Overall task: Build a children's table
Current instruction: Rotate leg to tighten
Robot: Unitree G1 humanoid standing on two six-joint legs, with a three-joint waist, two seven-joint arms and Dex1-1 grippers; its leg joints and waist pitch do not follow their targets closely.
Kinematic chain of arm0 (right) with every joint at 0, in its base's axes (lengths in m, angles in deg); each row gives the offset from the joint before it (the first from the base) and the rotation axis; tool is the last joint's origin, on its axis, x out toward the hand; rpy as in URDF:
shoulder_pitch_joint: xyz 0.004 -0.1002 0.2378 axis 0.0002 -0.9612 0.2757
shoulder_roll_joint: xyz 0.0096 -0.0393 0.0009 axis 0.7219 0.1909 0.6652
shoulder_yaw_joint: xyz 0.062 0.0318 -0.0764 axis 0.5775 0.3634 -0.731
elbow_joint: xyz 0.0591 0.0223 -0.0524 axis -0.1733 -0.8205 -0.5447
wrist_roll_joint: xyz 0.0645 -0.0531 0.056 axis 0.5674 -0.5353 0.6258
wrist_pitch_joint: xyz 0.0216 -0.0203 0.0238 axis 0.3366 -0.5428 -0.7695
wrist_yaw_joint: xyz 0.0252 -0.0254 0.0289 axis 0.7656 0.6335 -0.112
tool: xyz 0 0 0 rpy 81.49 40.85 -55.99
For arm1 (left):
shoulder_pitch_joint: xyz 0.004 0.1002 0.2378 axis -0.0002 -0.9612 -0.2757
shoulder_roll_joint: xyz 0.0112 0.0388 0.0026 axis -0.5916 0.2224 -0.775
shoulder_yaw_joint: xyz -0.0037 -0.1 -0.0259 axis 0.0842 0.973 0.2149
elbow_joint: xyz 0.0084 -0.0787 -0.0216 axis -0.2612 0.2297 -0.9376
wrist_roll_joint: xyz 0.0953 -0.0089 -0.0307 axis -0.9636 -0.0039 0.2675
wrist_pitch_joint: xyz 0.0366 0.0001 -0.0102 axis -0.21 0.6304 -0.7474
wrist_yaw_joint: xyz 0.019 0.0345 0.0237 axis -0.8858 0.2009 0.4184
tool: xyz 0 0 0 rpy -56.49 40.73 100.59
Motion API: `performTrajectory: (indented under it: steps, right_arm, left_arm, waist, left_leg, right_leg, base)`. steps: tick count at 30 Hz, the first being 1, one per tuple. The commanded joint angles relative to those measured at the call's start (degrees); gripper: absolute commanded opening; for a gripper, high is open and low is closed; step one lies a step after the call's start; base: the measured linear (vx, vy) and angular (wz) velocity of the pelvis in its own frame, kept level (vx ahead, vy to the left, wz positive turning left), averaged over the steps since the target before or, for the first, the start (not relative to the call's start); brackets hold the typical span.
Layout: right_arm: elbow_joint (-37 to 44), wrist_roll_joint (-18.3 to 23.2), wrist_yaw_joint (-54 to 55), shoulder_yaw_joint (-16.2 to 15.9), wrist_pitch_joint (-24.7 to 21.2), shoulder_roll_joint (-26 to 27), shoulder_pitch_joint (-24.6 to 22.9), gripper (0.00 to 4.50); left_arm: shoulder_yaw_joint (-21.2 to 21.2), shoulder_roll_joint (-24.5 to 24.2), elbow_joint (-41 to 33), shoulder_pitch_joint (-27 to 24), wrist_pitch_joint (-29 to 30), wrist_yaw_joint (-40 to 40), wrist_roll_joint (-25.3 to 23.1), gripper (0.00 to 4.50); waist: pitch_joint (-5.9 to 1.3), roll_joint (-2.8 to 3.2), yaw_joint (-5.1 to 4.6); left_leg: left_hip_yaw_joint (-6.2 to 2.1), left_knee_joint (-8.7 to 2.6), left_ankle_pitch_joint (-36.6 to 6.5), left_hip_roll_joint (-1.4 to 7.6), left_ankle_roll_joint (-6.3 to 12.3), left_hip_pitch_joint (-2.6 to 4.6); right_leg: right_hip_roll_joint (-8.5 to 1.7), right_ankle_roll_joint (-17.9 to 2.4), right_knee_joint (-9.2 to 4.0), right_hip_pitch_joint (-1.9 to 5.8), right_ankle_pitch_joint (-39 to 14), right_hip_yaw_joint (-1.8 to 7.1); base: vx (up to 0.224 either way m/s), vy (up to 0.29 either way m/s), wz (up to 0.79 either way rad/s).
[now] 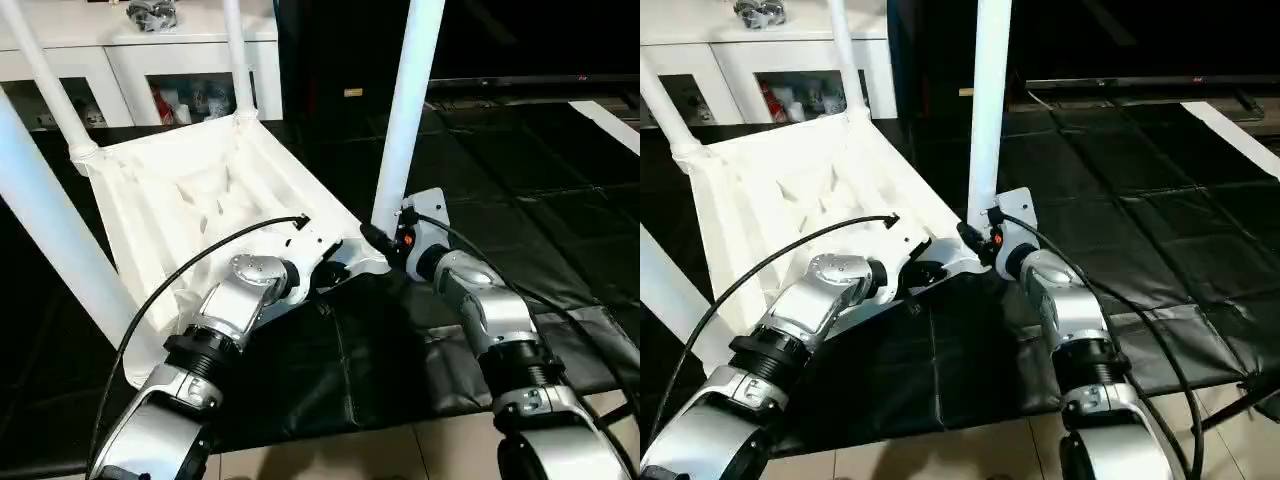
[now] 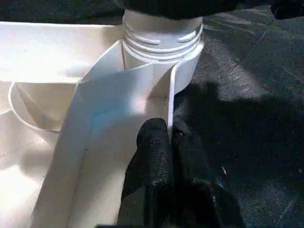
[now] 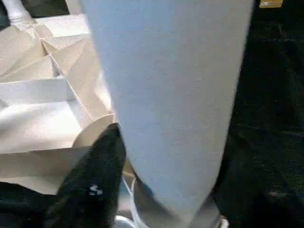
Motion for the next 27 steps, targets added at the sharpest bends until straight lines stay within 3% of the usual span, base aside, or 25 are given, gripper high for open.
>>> performTrajectory:
  steps: [1,4,6,8,10,16,22,27]
  right_arm:
    - [1.02,1.44,-4.02,-5.19,-0.54,4.02,-1.25,3.19]
    - [2.41,2.10,-6.71,-5.39,1.36,2.31,-2.83,3.31]
    - [4.41,3.05,-10.73,-5.49,2.03,0.03,-4.58,3.63]
    - [5.67,3.52,-13.45,-5.54,2.34,-1.67,-5.66,3.67]
    - [7.26,4.30,-18.03,-5.56,2.96,-4.29,-7.07,3.87]
    - [9.36,5.68,-32.03,-6.88,4.82,-12.18,-9.13,4.43]
    - [8.97,6.68,-43.08,-8.79,4.75,-17.87,-8.48,4.43]
    - [6.98,8.31,-50.82,-10.11,3.87,-20.02,-6.57,4.43]
  left_arm:
    - [-1.36,1.04,-2.21,1.48,-1.73,-0.73,0.66,0.00]
    - [-2.67,-1.29,-2.83,0.67,-2.47,-4.44,0.59,0.00]
    - [-3.24,-3.10,-3.59,0.08,-2.95,-7.71,1.09,0.00]
    - [-3.50,-4.26,-3.92,-0.20,-3.49,-9.76,1.35,0.00]
    - [-3.93,-5.89,-3.79,-0.55,-6.64,-12.50,1.35,0.00]
    - [-5.88,-10.77,-2.64,-1.32,-13.26,-23.90,2.42,0.00]
    - [-9.49,-14.16,-2.59,-1.17,-17.66,-34.85,3.05,0.00]
    - [-11.54,-14.76,-1.29,-0.32,-21.39,-40.09,2.75,0.00]
  waist:
    - [-4.04,-0.05,0.50]
    - [-4.14,-0.10,0.47]
    - [-4.15,0.00,0.36]
    - [-4.08,-0.34,0.56]
    - [-3.98,-0.26,0.99]
    - [-3.92,-0.40,1.92]
    - [-4.09,-0.36,3.18]
    - [-4.00,-0.40,4.11]
  left_leg:
    - [0.41,-3.40,-9.86,-0.26,2.68,-0.36]
    - [0.36,-3.42,-9.60,-0.13,2.83,-0.40]
    - [0.33,-3.41,-8.94,-0.14,2.97,-0.44]
    - [0.41,-3.35,-9.63,-0.08,3.51,-0.40]
    - [0.46,-3.35,-10.02,-0.02,4.20,-0.36]
    - [0.53,-3.42,-10.86,0.20,3.80,-0.13]
    - [0.70,-3.21,-9.88,0.57,3.98,0.14]
    - [0.73,-3.21,-11.55,0.55,3.49,0.18]
  right_leg:
    - [-2.49,-9.84,-4.60,3.92,-14.03,2.36]
    - [-2.47,-10.10,-4.31,3.97,-11.91,2.44]
    - [-2.39,-10.99,-4.07,4.01,-10.21,2.43]
    - [-2.50,-11.13,-4.17,4.11,-10.56,2.47]
    - [-2.50,-10.90,-4.32,3.99,-11.47,2.49]
    - [-2.61,-10.47,-4.35,3.70,-13.61,2.58]
    - [-2.48,-12.38,-3.61,3.60,-9.76,2.57]
    - [-2.76,-11.73,-3.92,3.55,-12.96,2.55]
  base:
    - [0.000,0.000,0.00]
    - [0.000,0.000,0.00]
    - [0.000,0.000,0.00]
    - [0.000,0.000,0.00]
    - [0.000,0.000,0.00]
    - [0.000,0.000,0.00]
    - [0.000,0.000,0.00]
    - [0.000,0.000,0.00]
